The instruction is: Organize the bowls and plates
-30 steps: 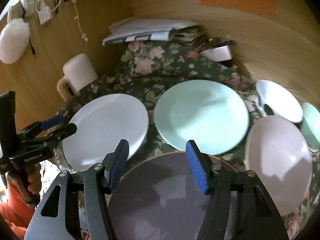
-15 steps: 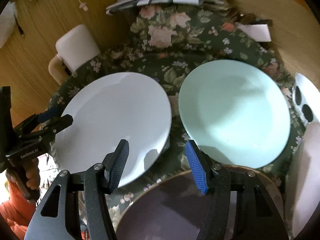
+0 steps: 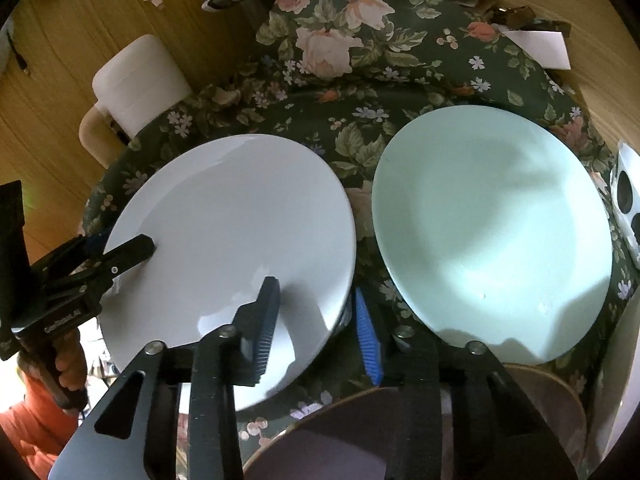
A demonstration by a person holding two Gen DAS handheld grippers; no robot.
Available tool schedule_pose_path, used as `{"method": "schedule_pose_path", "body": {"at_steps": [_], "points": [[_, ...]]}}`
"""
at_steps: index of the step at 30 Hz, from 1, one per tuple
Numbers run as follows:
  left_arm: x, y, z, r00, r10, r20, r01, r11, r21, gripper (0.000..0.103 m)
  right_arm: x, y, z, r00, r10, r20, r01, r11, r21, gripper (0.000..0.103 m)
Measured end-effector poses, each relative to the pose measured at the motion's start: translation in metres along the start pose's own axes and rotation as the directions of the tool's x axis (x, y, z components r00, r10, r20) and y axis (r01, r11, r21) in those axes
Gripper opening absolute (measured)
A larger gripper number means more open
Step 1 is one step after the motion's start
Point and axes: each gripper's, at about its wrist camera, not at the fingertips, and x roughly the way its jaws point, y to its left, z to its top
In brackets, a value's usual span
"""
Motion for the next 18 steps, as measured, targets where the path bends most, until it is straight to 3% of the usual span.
{"method": "schedule_pose_path", "body": {"at_steps": [4, 18], "points": [[0.002, -0.004, 0.000, 1.000, -0.018, -0.001, 0.018, 1.000, 0.014, 0.049, 0.003, 0.003, 0.003, 1.000, 0.001, 0.000, -0.001, 1.000, -0.011, 0.031], [0.000, -0.009, 0.004, 0.999, -0.034, -0.004, 0.034, 0.999, 0.003, 0.049, 0.000, 0.003, -0.003, 1.000, 0.001, 0.027, 0.000, 1.000, -0.015, 0.029]]}}
